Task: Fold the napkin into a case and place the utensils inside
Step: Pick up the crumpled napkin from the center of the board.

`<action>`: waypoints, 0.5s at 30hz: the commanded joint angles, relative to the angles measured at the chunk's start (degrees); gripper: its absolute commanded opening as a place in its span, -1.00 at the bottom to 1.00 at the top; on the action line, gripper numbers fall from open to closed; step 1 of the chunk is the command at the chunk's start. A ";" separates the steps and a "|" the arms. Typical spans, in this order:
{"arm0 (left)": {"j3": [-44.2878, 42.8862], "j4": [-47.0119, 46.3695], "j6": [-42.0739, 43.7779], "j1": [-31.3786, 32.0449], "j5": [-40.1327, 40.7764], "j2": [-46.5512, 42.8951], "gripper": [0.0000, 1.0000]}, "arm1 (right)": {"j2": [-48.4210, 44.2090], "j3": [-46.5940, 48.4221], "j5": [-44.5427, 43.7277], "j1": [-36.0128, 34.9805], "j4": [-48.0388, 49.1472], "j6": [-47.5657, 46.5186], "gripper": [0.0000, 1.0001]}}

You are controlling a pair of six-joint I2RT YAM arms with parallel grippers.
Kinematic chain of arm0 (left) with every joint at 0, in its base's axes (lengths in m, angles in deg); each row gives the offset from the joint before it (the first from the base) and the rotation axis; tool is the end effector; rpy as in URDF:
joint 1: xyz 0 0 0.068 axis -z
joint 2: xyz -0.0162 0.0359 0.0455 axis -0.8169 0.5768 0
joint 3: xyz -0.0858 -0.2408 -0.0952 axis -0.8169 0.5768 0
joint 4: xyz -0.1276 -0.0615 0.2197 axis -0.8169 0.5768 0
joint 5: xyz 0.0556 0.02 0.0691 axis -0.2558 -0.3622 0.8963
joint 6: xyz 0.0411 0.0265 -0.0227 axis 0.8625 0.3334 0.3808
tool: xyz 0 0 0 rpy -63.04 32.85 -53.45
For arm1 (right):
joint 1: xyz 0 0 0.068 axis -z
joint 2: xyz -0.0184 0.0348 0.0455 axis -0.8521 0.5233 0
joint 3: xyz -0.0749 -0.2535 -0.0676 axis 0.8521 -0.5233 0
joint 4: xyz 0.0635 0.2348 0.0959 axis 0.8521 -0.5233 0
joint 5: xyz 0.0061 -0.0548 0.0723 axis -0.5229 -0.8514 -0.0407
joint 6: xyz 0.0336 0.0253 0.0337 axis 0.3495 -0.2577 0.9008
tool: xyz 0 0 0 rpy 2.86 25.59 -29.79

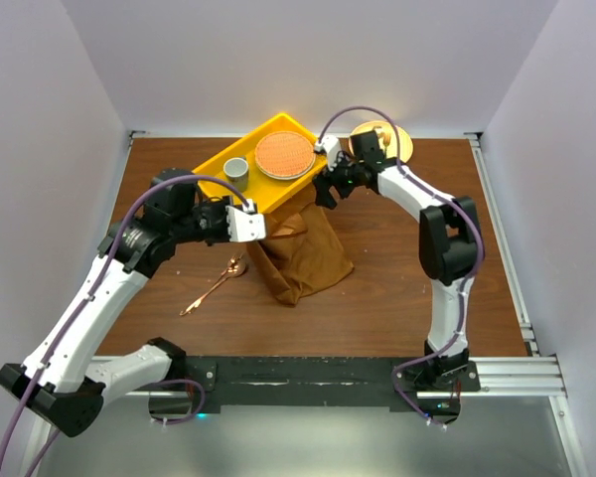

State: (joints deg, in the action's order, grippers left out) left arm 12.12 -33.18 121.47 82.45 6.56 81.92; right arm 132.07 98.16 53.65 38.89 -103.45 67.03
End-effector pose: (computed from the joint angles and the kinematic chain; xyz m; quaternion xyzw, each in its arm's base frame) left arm 0.1763 -0.1090 0.3916 0.6356 0.5955 -0.0810 0.4847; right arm 0.4303 0.1705 0.2231 -0.4073 0.8040 0.2144 0.3765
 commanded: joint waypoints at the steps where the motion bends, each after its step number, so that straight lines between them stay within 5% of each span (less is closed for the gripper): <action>1: -0.46 0.34 2.55 0.00 -0.71 -1.73 -1.00 | 4.66 7.41 3.37 -1.98 -1.38 -8.54 0.78; 12: -0.37 1.31 3.08 0.00 0.87 -0.94 -1.00 | 13.02 13.04 0.21 -4.70 -7.28 -17.77 0.47; 15: 0.07 1.05 2.64 0.00 1.57 -1.29 -1.00 | 12.76 13.31 -0.67 -4.62 -9.64 -20.22 0.00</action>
State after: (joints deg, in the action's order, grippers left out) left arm 12.12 -31.60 123.54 82.43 7.26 81.11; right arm 145.07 108.69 54.68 34.63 -110.01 52.12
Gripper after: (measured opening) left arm 0.020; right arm 0.604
